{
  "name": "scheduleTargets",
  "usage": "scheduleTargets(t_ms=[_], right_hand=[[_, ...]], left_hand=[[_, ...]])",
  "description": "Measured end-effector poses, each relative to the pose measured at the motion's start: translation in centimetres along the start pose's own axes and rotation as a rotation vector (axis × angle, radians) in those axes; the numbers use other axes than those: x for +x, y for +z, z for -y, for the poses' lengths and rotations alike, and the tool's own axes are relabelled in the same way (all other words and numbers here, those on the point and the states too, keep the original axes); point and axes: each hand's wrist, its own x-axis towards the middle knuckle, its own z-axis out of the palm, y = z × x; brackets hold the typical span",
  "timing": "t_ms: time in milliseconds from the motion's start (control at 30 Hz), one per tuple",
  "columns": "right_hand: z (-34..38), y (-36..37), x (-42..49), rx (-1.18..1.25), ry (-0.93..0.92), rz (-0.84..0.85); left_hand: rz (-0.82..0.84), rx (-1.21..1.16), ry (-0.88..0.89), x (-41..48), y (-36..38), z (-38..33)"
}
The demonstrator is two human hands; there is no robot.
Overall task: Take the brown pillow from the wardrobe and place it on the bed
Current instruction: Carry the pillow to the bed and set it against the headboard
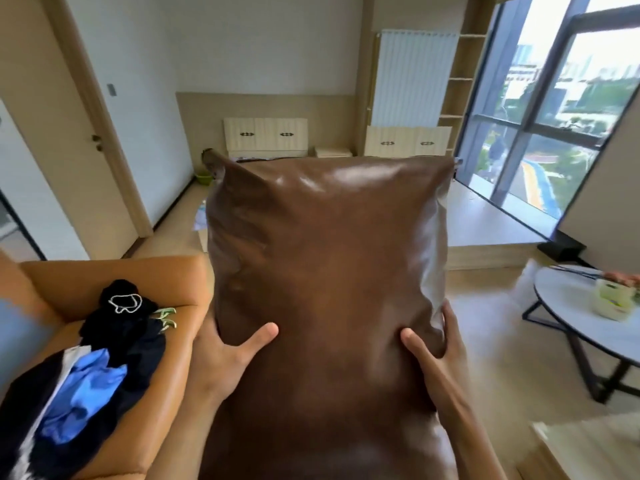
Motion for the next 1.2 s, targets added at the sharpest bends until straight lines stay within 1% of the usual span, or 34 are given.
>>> scheduleTargets(t_ms=[200,367,500,700,900,1067,1200], right_hand=[[-3.2,7.6,14.7,0.061,0.084,0.144],[-7.1,14.9,26.9,0.024,0.106,0.154],[-8.6,20.4,36.4,-0.026,0.122,0.146],[-11.3,28.6,49.5,0.016,0.153,0.131],[-16.2,39.0,63.0,0.026,0.164,0.222],[-17.8,47.3,74.6,0.041,0.156,0.295],[-18.6,54.5,83.2,0.045,0.16,0.402]], left_hand=[[-0.105,0.01,-0.075,13.1,2.9,4.2],[-0.094,-0.007,-0.102,26.0,6.1,7.3],[-0.087,-0.022,-0.128,36.3,7.8,7.9],[-0.108,-0.065,-0.157,50.3,10.0,10.0],[-0.172,-0.058,-0.238,64.6,12.4,14.2],[-0.26,-0.052,-0.248,76.4,13.6,15.2],[-0.337,-0.027,-0.243,84.7,13.5,16.7]])
